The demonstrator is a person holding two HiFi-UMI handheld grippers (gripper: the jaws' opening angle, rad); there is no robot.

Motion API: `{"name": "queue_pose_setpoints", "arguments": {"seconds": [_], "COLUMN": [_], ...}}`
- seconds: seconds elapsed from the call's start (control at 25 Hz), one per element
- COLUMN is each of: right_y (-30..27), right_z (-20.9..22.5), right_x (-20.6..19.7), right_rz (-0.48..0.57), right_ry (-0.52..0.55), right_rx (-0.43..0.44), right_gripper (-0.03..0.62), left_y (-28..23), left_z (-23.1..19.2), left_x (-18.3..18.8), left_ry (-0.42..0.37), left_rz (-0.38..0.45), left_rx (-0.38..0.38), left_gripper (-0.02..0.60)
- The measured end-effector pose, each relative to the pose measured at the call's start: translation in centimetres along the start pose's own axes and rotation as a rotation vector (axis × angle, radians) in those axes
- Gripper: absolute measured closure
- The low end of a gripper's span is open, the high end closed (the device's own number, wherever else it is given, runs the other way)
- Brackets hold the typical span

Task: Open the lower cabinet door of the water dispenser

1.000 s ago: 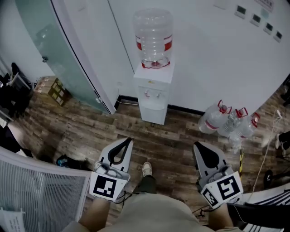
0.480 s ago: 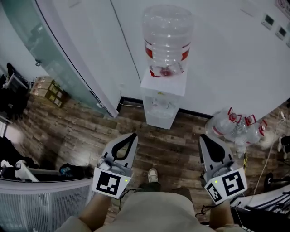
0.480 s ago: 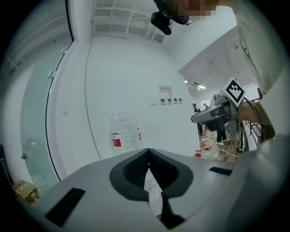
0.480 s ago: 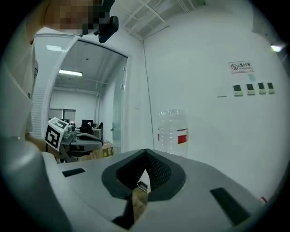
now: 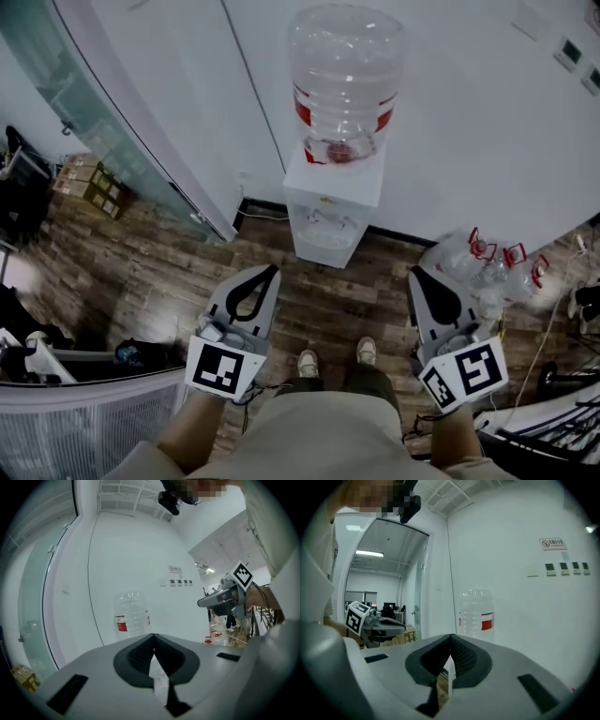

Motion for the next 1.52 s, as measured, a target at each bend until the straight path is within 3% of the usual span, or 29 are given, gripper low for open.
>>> {"name": "queue_pose_setpoints", "arguments": {"seconds": [0.64, 0.88, 1.04, 1.24, 1.52], "right_y": [-1.8, -2.9, -4.3, -7.3, -11.7], "right_z": [10.6, 14.0, 15.4, 15.9, 16.3], "right_x": [-1.1, -2.9, -4.4, -7.7, -13.0], "right_rz": [-0.049, -0.026, -0.008, -0.057, -0.049], "right_ry": [0.046, 0.023, 0.003, 0.059, 0.038], "right_rx": [0.240, 0.253, 0.268, 0.259, 0.240], "right_gripper": [0.588, 0.586, 0.537, 0.392, 0.336], "left_y": [-5.5, -6.7, -8.0, -9.6, -11.4], "left_z": [4.4, 5.7, 5.9, 5.3, 3.2], "left_x": [0.5, 0.6, -1.1, -2.5, -8.8], "left_ry": [0.036, 0.053, 0.039, 0.073, 0.089], "left_rz": [-0.081, -0.076, -0.090, -0.063, -0.109], "left_rx": [0.245, 0.302, 0.297, 0.278, 0.252], "left_gripper": [0.577, 0.577, 0.575, 0.577, 0.577]}}
Point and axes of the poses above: the fingertips, and each gripper's own axes: y backward along the fingers, z to its right, x out of its top, the point moved 5 cm from there along y, backward along the fingers, and after that the axes turned 14 degrees about x, right-handed, at the moved point
